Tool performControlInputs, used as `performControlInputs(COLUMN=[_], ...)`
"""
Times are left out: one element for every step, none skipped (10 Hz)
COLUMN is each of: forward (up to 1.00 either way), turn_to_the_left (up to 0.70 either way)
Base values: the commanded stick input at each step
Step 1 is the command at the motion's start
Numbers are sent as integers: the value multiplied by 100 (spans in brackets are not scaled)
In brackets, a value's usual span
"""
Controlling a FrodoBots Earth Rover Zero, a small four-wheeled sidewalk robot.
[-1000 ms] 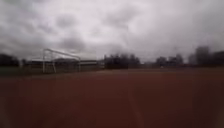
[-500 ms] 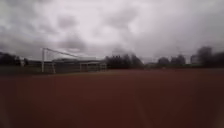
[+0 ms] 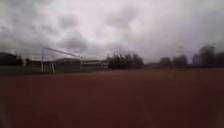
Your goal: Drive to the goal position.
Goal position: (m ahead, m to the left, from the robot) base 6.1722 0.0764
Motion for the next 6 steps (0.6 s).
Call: performControlInputs(forward=[85,85,85,85,85,85], turn_to_the_left=[0,0,0,0,0,0])
